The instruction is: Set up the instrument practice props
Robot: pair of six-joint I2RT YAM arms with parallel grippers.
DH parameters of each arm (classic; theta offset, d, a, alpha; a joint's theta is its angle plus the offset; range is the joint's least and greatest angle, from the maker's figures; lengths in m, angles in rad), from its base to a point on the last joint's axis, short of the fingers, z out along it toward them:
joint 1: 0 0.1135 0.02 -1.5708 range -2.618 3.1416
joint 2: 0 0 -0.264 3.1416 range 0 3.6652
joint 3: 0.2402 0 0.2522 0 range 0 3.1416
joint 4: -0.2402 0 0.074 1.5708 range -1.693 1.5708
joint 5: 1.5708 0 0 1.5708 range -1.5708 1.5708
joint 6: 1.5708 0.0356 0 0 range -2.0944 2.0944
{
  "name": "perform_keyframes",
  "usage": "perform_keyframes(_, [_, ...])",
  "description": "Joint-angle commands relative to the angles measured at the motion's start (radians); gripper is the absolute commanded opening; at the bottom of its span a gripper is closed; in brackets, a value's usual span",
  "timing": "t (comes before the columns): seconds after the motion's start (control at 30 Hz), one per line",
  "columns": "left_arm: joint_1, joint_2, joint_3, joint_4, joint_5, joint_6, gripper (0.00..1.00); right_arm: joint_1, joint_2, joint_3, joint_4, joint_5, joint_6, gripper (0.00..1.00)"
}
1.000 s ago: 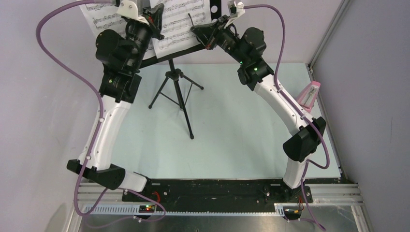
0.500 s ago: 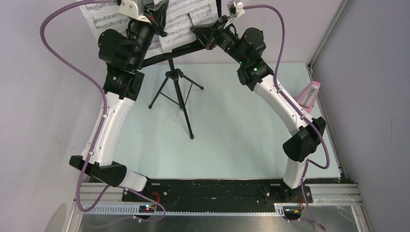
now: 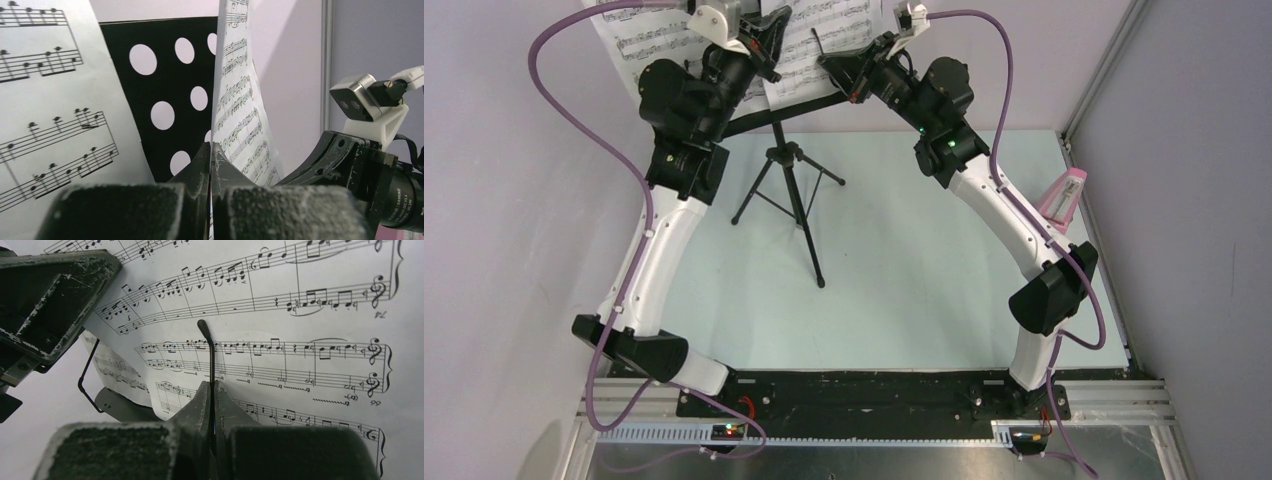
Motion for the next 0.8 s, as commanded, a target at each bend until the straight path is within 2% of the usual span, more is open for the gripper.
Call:
perform_keyframes(0.0, [0.002,0.009,0.003,0.035,0.044,0.057,0.00,0.016,-0.039,0.023,0.065,0.002,-0.014,0.00])
perform_keyframes(0.3, [-0.001,0.008,-0.001,0.034,0.013,0.082,0.03,0.013,-0.033,0.028,0.067,0.013,-0.008,0.00])
perform_keyframes(0.4, [-0.002,0.008,-0.001,0.034,0.004,0.083,0.12,0.012,-0.034,0.032,0.063,0.022,-0.006,0.02])
perform_keyframes(0.5, [-0.001,0.006,0.003,0.035,-0.004,0.081,0.15,0.011,-0.034,0.035,0.057,0.031,-0.004,0.03])
perform_keyframes(0.57, [-0.002,0.003,0.004,0.035,-0.008,0.080,0.19,0.010,-0.034,0.038,0.055,0.031,-0.004,0.09])
perform_keyframes(0.63, [-0.002,-0.002,0.004,0.035,-0.007,0.078,0.26,0.011,-0.032,0.041,0.055,0.032,-0.001,0.16])
perform_keyframes(0.67, [-0.001,-0.005,0.002,0.035,-0.007,0.079,0.35,0.010,-0.032,0.042,0.055,0.031,-0.001,0.19])
perform_keyframes(0.73, [-0.002,-0.011,-0.002,0.035,-0.007,0.077,0.47,0.010,-0.033,0.044,0.054,0.031,-0.001,0.26])
perform_keyframes(0.77, [-0.002,-0.013,-0.003,0.036,-0.009,0.077,0.49,0.011,-0.034,0.045,0.054,0.031,-0.001,0.28])
